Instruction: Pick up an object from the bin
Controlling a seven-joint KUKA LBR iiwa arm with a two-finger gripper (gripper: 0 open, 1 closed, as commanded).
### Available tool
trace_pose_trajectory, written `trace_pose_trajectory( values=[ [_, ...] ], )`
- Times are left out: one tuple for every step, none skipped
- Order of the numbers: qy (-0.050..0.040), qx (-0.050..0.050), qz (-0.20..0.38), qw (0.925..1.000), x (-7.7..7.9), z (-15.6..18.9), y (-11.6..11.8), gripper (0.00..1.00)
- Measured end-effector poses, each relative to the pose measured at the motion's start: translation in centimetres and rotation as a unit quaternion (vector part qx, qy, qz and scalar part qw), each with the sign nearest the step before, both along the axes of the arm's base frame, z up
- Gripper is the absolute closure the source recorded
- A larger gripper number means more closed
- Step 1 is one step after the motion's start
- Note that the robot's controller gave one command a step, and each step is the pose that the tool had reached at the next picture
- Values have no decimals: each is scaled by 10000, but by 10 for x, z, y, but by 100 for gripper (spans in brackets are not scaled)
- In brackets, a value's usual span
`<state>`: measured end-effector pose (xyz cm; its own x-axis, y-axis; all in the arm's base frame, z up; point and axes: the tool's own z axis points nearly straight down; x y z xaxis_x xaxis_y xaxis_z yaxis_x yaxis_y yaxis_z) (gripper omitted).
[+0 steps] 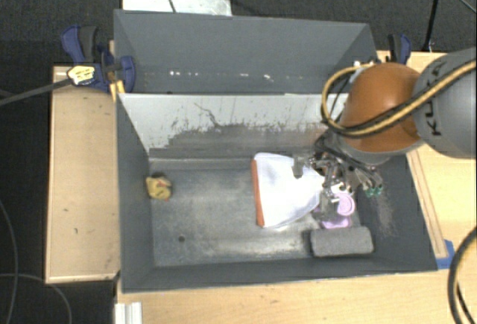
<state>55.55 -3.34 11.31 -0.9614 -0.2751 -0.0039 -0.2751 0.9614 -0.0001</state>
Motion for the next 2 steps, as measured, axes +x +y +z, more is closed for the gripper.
trace_pose_trajectory(
  values=[
    [60, 45, 1004, 9949, 17, -40, -43, 100],
    [61, 44, 1000, 9950, 17, -40, -43, 100]
  ],
)
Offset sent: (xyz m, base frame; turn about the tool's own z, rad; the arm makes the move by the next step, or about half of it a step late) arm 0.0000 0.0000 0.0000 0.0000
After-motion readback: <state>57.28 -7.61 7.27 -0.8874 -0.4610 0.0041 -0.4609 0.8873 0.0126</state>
